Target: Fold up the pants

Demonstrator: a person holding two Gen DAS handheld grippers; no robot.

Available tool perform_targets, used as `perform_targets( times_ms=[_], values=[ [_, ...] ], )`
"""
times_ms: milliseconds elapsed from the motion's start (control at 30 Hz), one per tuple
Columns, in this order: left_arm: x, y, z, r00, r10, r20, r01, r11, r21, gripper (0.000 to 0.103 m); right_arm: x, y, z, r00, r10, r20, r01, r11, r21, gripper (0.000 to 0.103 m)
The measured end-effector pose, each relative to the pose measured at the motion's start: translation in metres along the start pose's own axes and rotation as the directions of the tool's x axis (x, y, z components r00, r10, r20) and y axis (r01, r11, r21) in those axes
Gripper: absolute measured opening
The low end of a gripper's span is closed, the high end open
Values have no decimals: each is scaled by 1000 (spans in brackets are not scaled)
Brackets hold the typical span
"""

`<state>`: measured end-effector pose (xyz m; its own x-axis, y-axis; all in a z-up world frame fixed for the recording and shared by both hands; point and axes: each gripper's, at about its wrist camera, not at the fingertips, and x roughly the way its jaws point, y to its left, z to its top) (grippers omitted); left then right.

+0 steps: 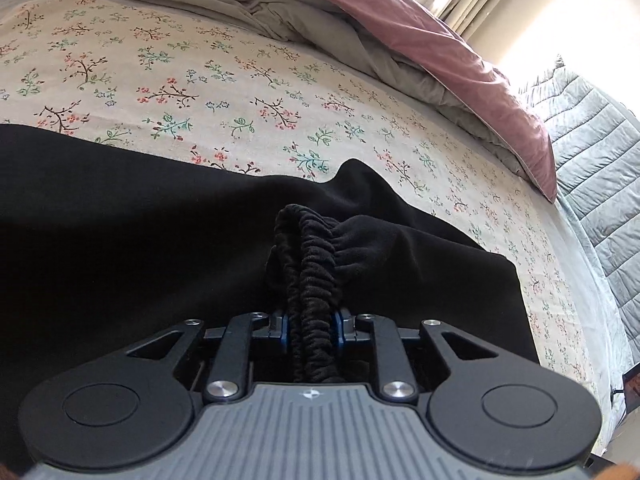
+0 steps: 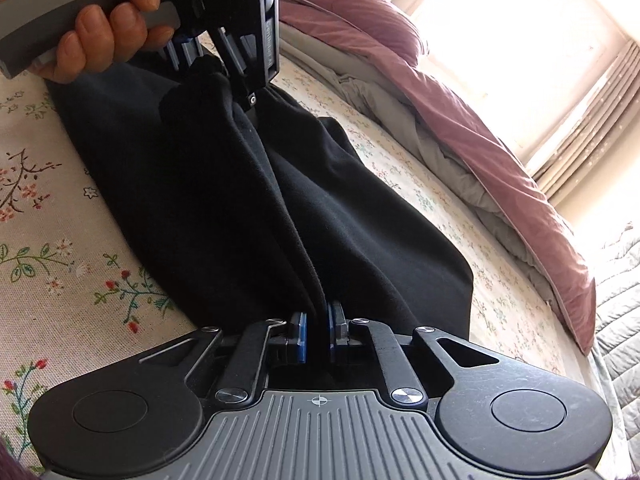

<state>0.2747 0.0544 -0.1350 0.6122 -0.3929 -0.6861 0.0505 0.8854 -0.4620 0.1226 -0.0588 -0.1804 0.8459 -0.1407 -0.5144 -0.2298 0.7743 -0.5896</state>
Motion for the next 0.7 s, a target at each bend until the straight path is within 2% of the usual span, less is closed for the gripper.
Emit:
perform_targets(
  times_ms=[133,233,333,400,500,700],
  values=[
    [-5,-4,-4,1000,-5,3,5,1000,30,30,1,-8,0,1000,22,-6,-22,1000,7,8],
    [3,-2,-10,1000,-10,-14,10,1000,10,30,4,-9,3,1000,19,-9,-19,1000,-7,8],
    [3,-1,-11,998,-61,-28,61,998,-12,30,8,-16,6,999,-24,-36,24,1000,19,5],
    [4,-6,-14,998,-53,-25,53,999,4,30,11,-27,5,997,-46,-67,51,996,68,5],
    [6,-8,-15,998,-55,-18,55,998,7,30,11,-29,2,994,-52,-99,60,996,70,5],
    [7,-8,-14,997,-69,-25,69,998,0,30,9,-31,1,990,-87,-107,95,992,78,4]
  ],
)
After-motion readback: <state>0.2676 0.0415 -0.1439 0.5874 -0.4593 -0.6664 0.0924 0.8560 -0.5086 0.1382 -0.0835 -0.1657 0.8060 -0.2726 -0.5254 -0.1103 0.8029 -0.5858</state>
